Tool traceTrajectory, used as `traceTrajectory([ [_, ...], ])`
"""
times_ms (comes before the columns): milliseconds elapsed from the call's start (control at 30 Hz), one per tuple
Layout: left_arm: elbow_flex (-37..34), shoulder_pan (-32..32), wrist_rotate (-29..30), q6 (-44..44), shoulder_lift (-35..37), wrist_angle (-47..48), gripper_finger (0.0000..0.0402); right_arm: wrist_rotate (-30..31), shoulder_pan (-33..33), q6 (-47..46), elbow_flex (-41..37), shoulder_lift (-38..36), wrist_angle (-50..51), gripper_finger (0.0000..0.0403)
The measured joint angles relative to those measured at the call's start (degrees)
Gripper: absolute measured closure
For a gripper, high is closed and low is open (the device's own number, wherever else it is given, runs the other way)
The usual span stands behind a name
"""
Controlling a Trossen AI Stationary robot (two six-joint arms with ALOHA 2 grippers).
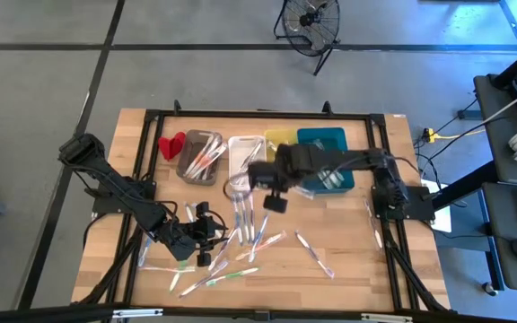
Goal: Pick & Place Toothbrushes
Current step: Put the blue toothbrush into the yellow bin
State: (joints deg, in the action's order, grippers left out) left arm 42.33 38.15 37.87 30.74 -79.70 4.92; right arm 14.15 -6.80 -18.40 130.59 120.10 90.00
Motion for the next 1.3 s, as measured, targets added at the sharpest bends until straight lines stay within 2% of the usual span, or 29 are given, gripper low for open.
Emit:
traceTrajectory([
  [200, -0.02, 0.0, -0.03, 0.0, 0.0, 0.01, 0.0272, -3.06, 7.9, -2.35, 0.91, 0.0, 0.02, 0.0391],
  [400, -0.01, 0.0, -0.96, 0.0, 0.0, 0.02, 0.0272, -4.98, 14.92, -4.44, -1.35, 0.0, 0.0, 0.0391],
  [667, 0.0, 0.0, -1.0, -0.44, 0.0, 0.03, 0.0272, -9.57, 21.45, -6.39, -9.66, 0.02, 0.01, 0.0391],
  [1033, -0.01, 0.0, 0.12, -0.46, 0.0, 0.03, 0.0272, -16.92, 26.43, -4.11, -17.89, 0.11, -11.98, 0.0391],
  [1300, -0.01, 0.0, 0.15, -0.46, 0.0, 0.03, 0.0272, -17.59, 27.23, -3.63, -20.68, 0.04, -17.81, 0.0391],
])
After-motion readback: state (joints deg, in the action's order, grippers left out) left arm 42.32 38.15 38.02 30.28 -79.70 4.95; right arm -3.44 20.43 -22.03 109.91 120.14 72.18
